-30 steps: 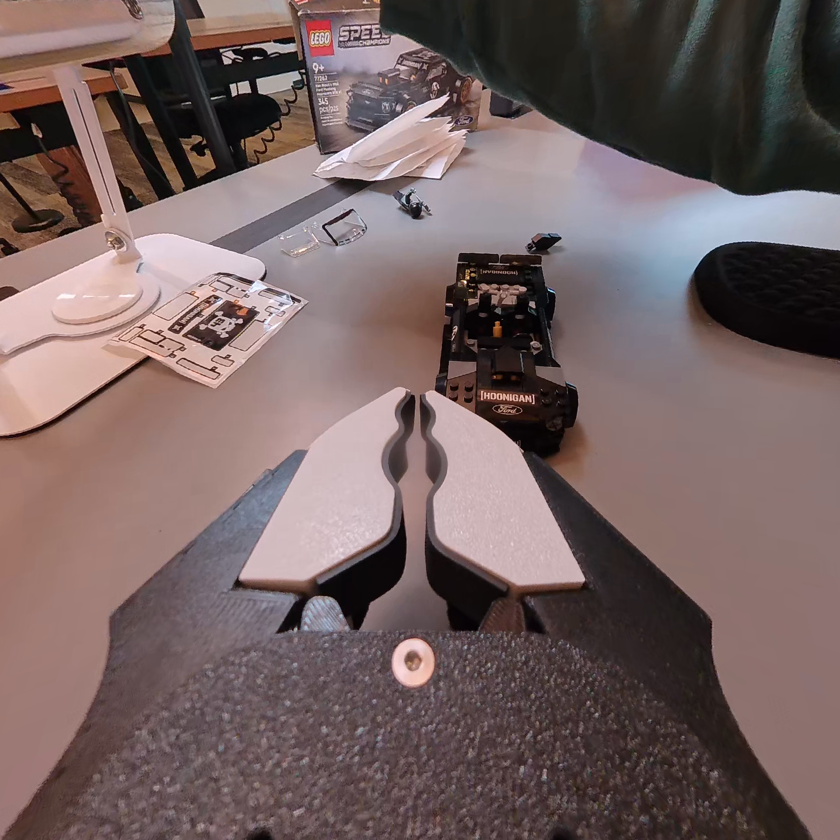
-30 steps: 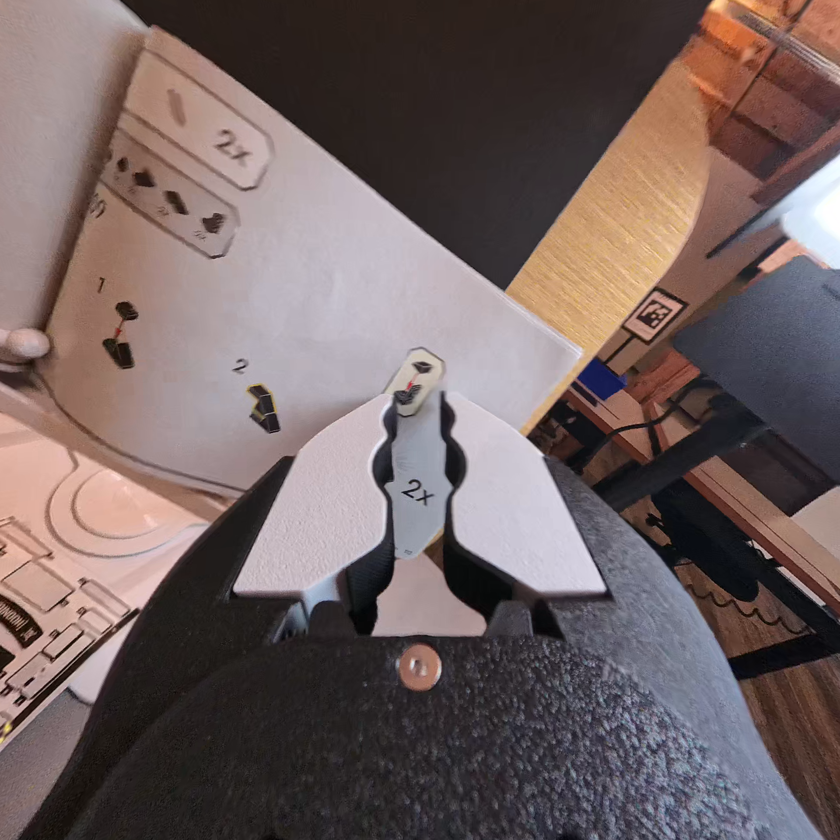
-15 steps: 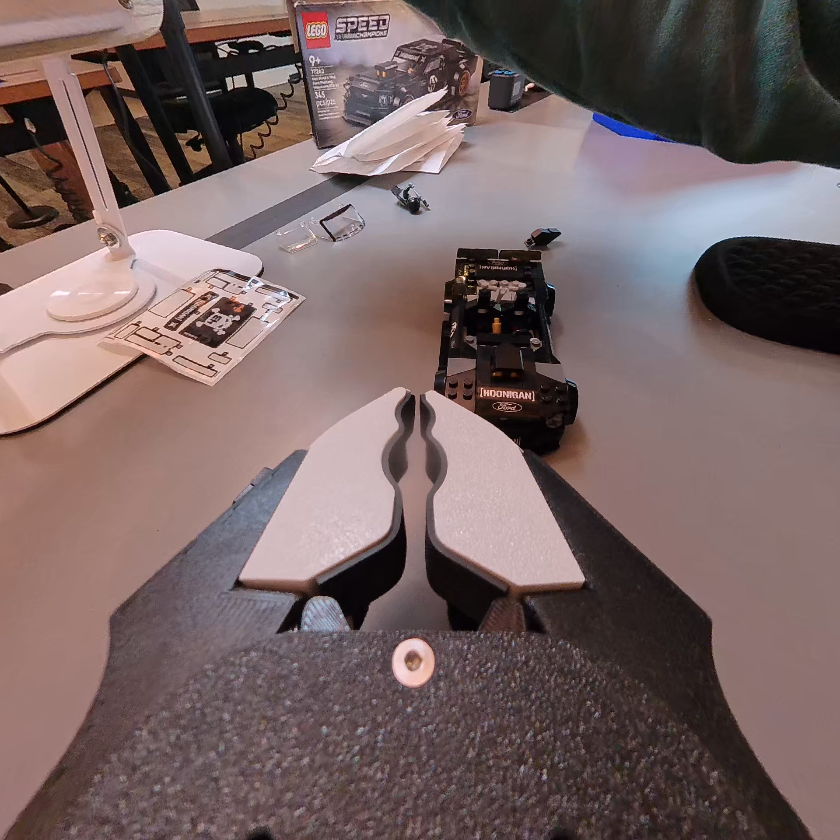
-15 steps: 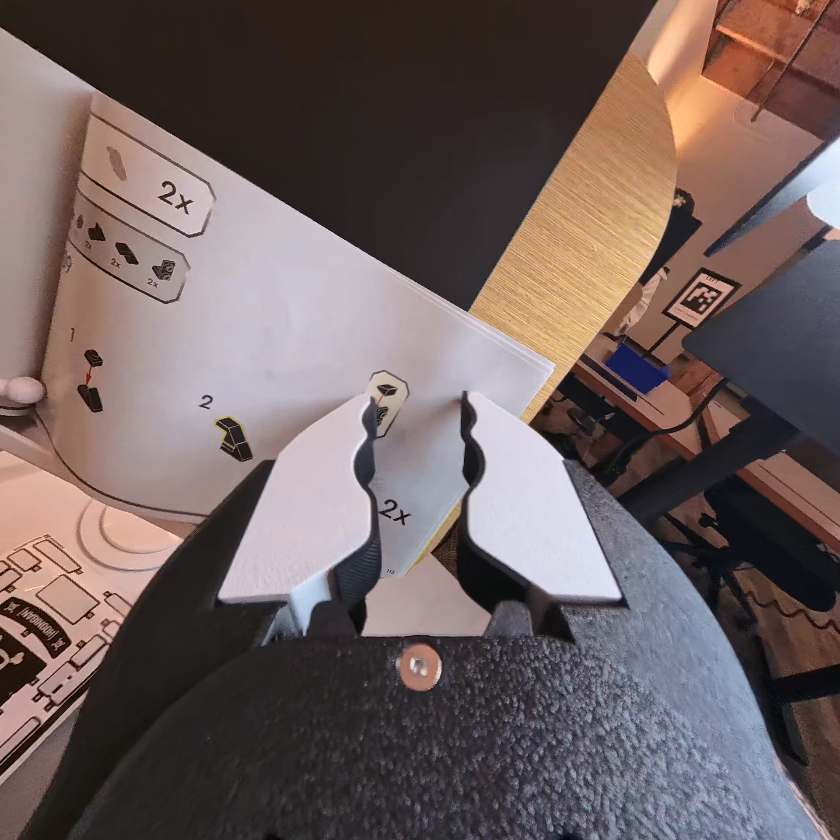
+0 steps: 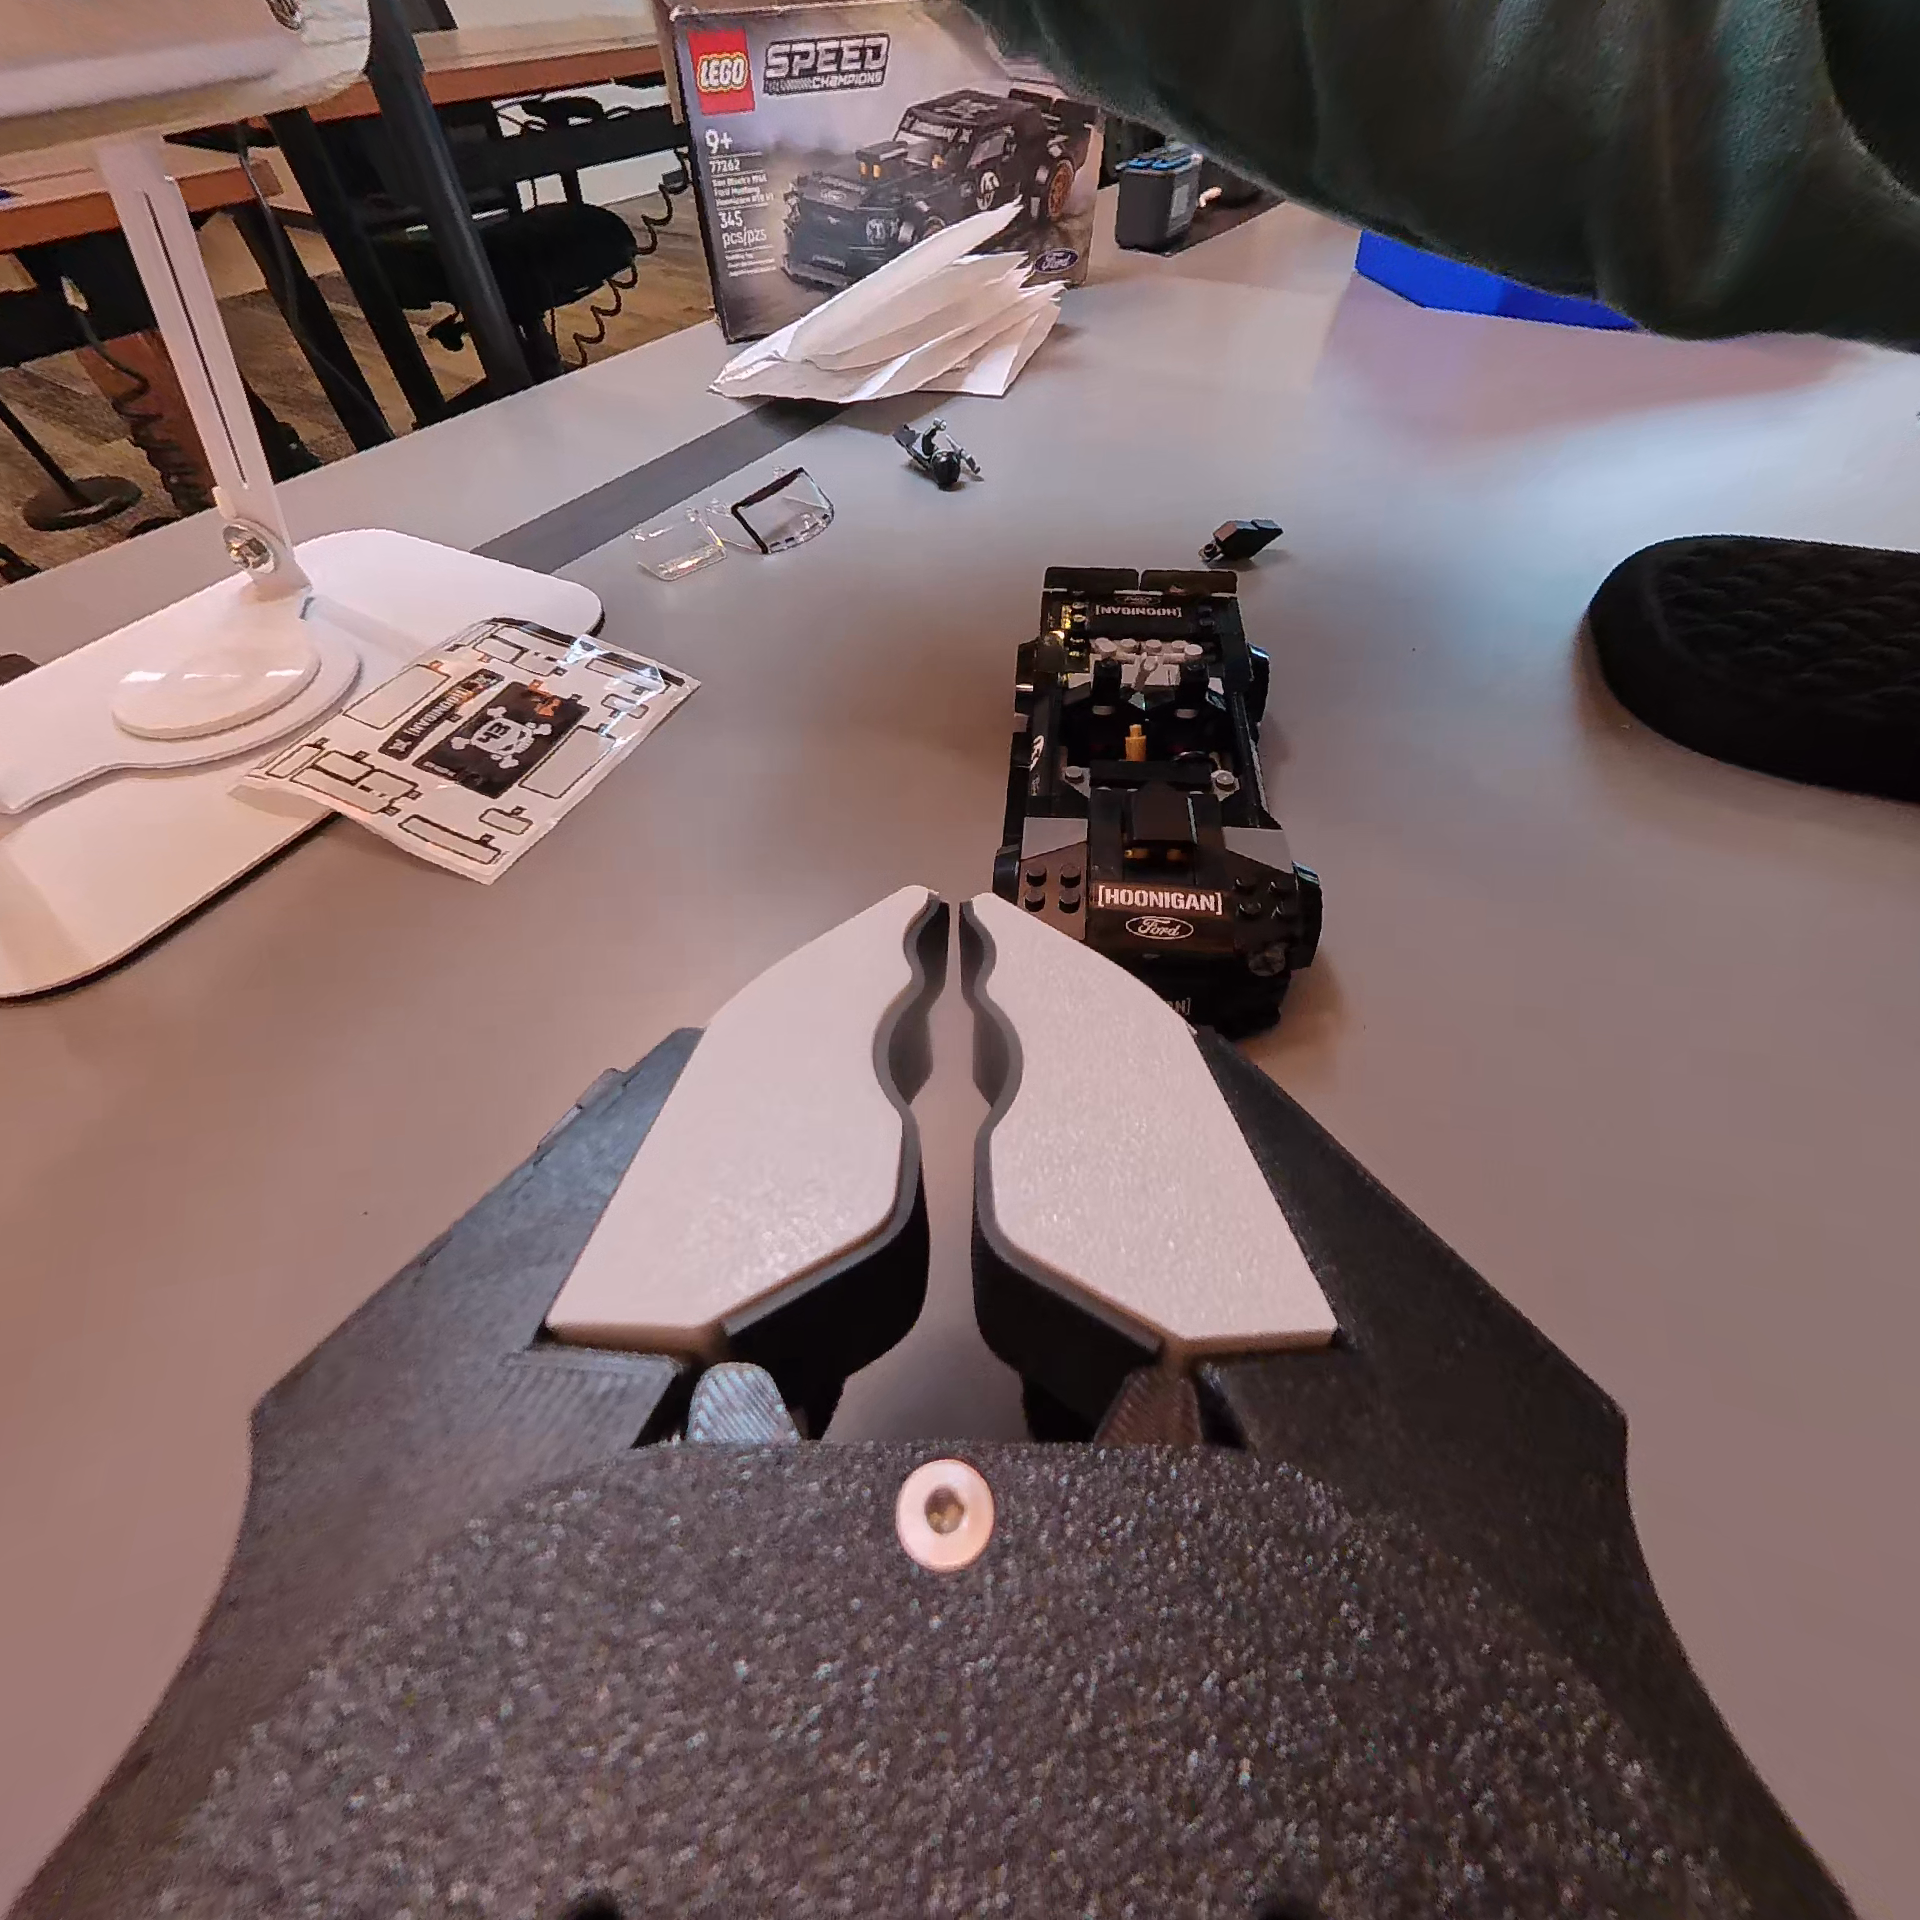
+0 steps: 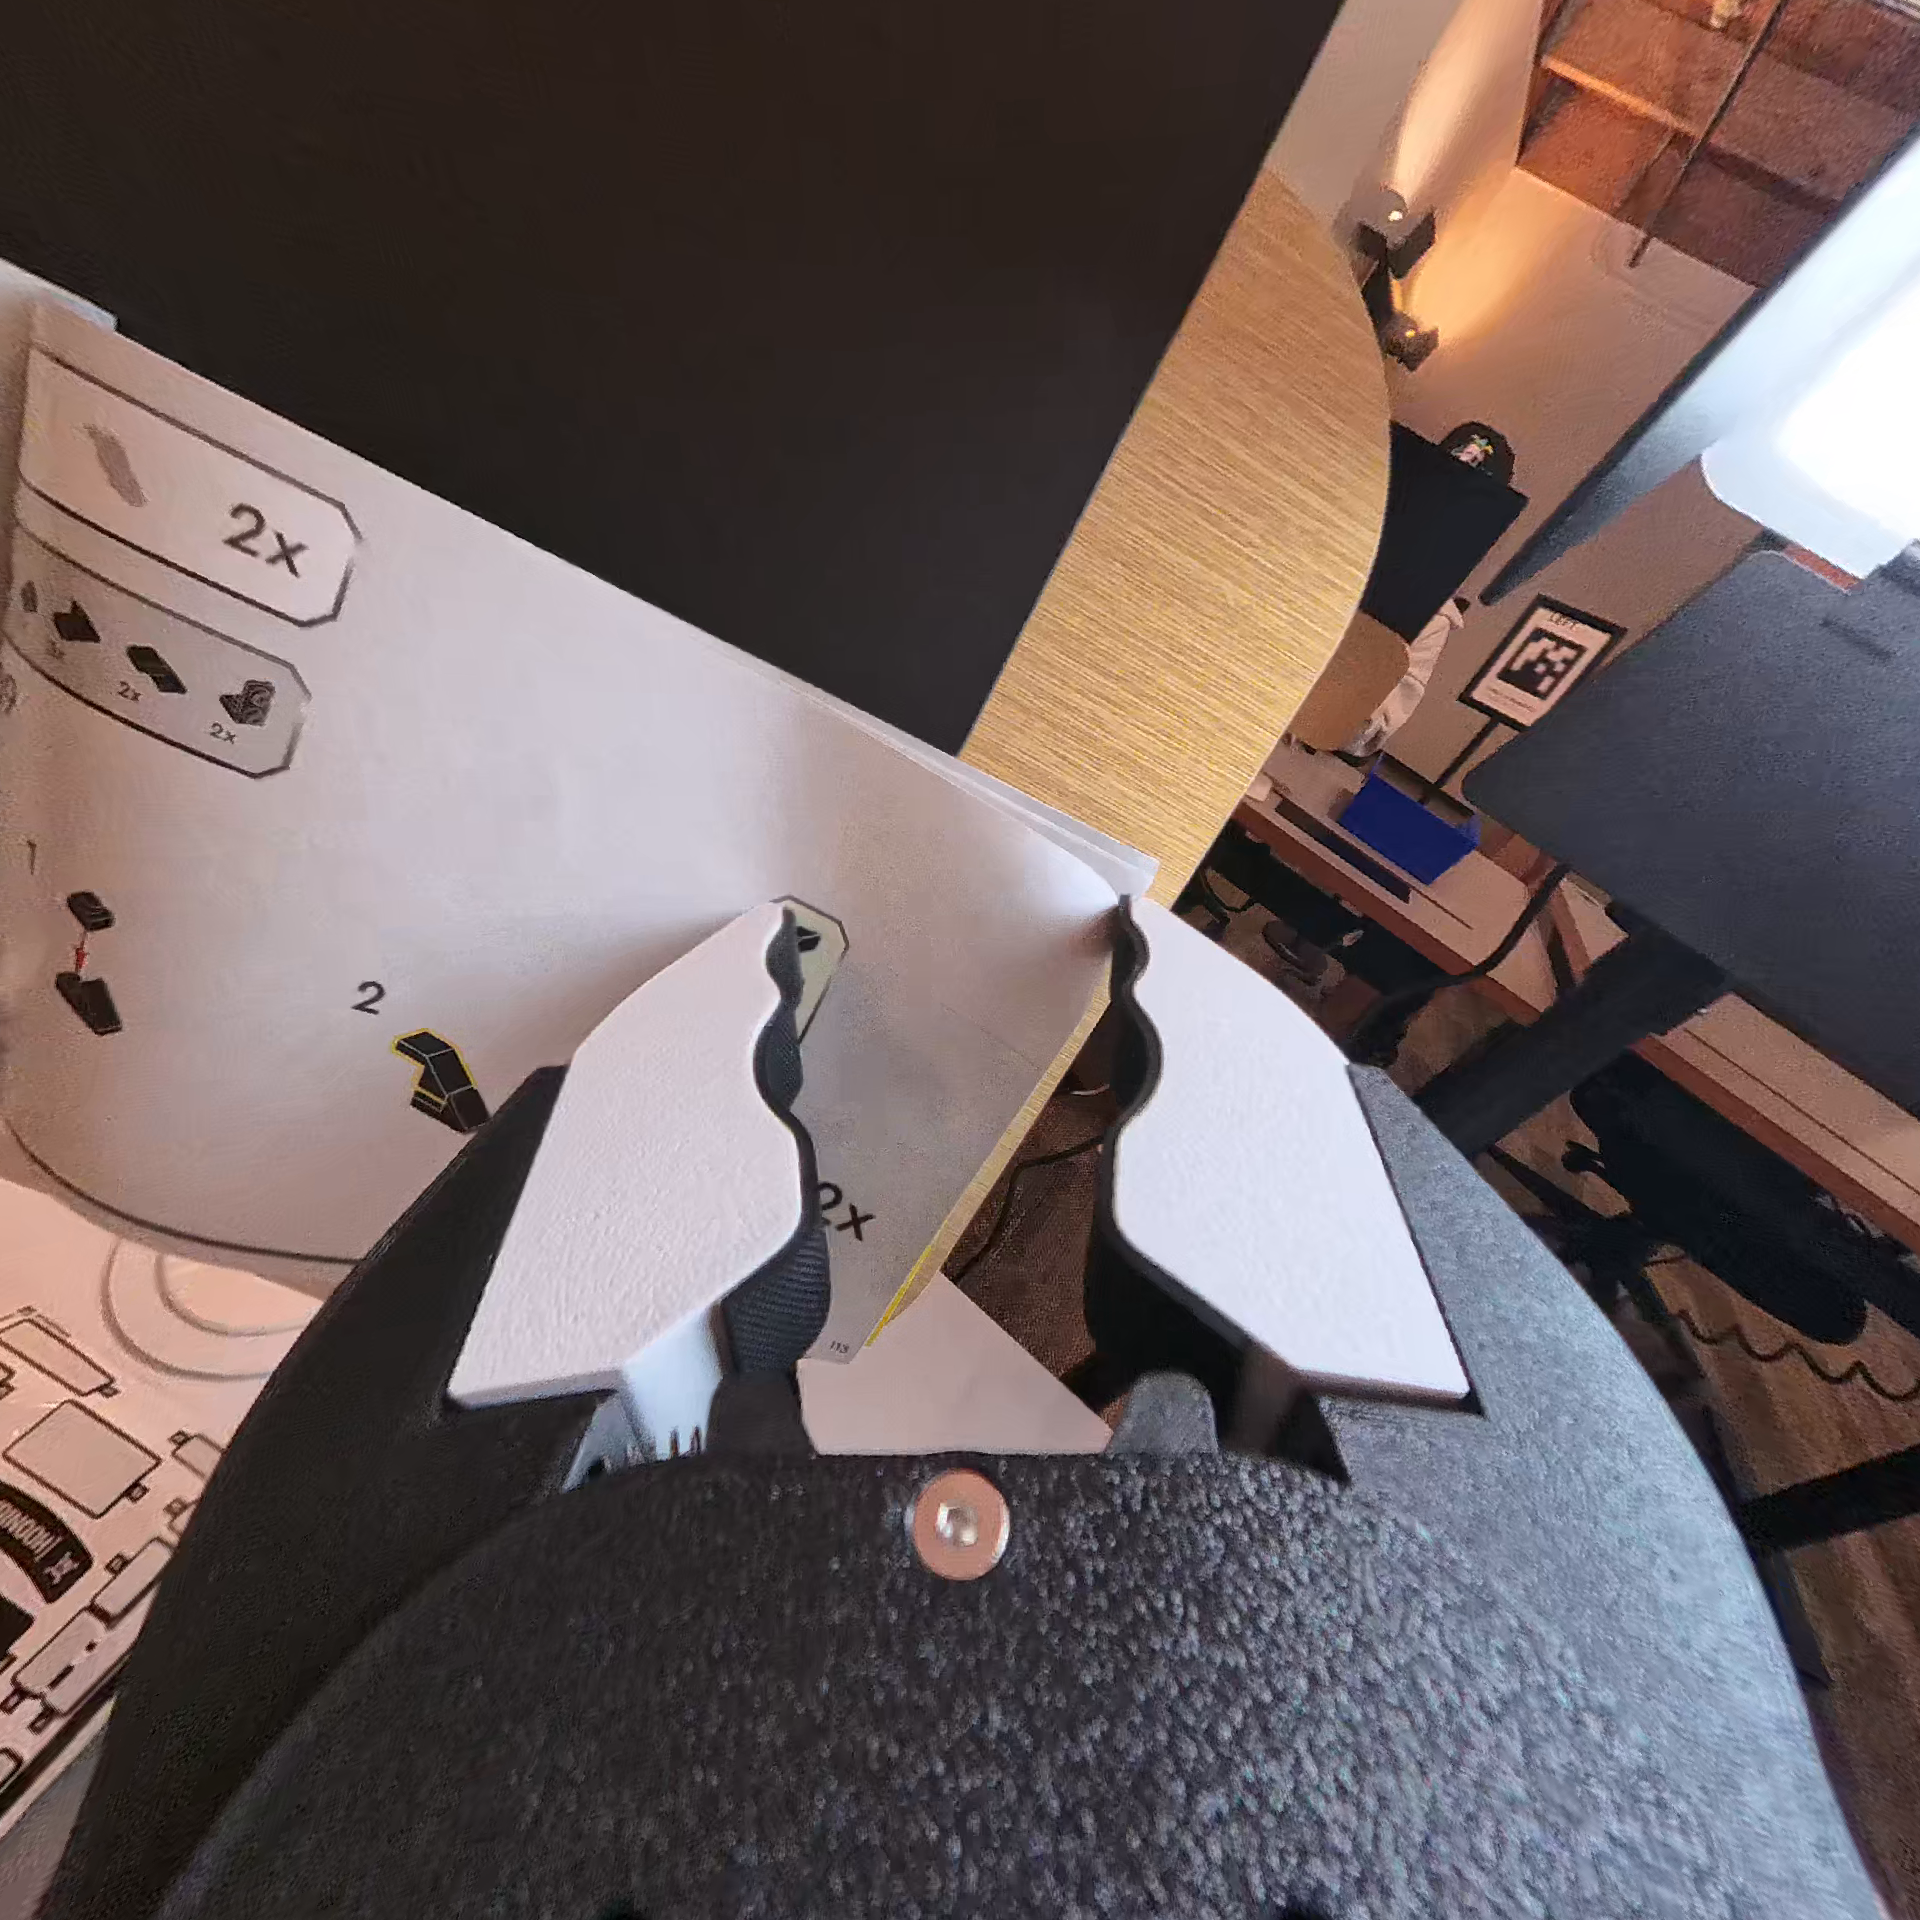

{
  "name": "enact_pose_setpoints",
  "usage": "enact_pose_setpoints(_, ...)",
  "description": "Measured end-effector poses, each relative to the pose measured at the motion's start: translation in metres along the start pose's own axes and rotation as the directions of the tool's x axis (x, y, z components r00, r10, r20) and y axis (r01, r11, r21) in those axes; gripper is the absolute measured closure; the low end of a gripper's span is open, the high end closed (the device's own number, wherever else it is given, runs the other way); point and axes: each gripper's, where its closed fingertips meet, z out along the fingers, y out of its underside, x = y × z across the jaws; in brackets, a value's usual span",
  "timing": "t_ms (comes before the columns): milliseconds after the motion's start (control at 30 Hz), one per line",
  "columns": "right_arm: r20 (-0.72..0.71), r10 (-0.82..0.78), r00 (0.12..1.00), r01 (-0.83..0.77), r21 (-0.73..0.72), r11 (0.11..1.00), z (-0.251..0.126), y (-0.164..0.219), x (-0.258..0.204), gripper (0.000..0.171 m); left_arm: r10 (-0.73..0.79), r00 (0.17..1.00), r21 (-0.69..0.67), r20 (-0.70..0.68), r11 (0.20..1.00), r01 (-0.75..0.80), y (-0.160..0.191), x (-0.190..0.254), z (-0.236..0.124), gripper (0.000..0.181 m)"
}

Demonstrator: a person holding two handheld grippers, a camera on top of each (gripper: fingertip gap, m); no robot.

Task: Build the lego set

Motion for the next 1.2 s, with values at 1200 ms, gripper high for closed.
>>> enact_pose_setpoints(1200,0.108,-0.049,0.993,0.046,0.024,0.999,-0.01,0.011,-0.031,0.16,0.004,1.0,-0.015,0.001,1.0,-0.004,0.003,0.0,0.001,0.179)
